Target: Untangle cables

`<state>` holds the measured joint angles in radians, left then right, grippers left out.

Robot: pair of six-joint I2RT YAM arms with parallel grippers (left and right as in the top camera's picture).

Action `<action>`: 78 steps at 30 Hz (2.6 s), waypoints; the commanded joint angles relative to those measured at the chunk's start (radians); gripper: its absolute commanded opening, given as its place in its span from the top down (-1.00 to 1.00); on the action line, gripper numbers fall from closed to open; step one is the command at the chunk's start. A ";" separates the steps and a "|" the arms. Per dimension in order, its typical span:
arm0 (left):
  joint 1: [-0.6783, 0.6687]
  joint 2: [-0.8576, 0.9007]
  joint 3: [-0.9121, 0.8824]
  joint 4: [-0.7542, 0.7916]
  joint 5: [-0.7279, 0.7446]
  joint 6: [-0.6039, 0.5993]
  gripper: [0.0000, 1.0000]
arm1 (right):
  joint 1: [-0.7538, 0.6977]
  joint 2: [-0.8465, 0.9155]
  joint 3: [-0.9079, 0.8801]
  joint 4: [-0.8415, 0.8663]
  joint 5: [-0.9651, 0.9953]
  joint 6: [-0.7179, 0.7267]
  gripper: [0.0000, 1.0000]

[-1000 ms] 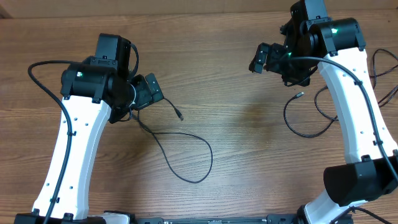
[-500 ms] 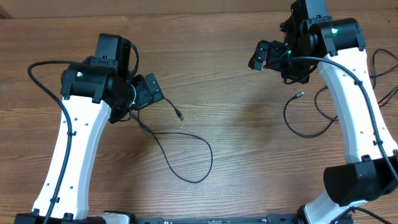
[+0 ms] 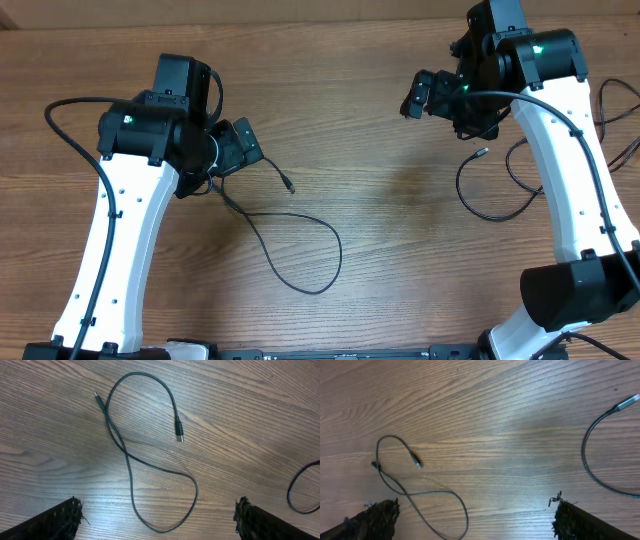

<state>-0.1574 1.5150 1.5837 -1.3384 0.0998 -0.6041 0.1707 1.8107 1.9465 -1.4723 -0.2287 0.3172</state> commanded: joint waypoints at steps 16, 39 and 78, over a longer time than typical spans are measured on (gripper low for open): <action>-0.007 0.003 0.006 0.001 -0.006 -0.013 -0.99 | -0.002 -0.002 -0.003 0.036 -0.042 -0.005 -1.00; -0.007 0.003 0.006 0.001 -0.006 -0.013 -0.99 | -0.002 -0.002 -0.003 0.076 -0.042 -0.005 -1.00; -0.007 0.003 0.006 0.001 -0.006 -0.013 -0.99 | -0.457 -0.001 -0.003 0.289 0.482 0.105 -1.00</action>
<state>-0.1574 1.5150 1.5837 -1.3384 0.0998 -0.6041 -0.2157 1.8107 1.9461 -1.1969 0.1982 0.4149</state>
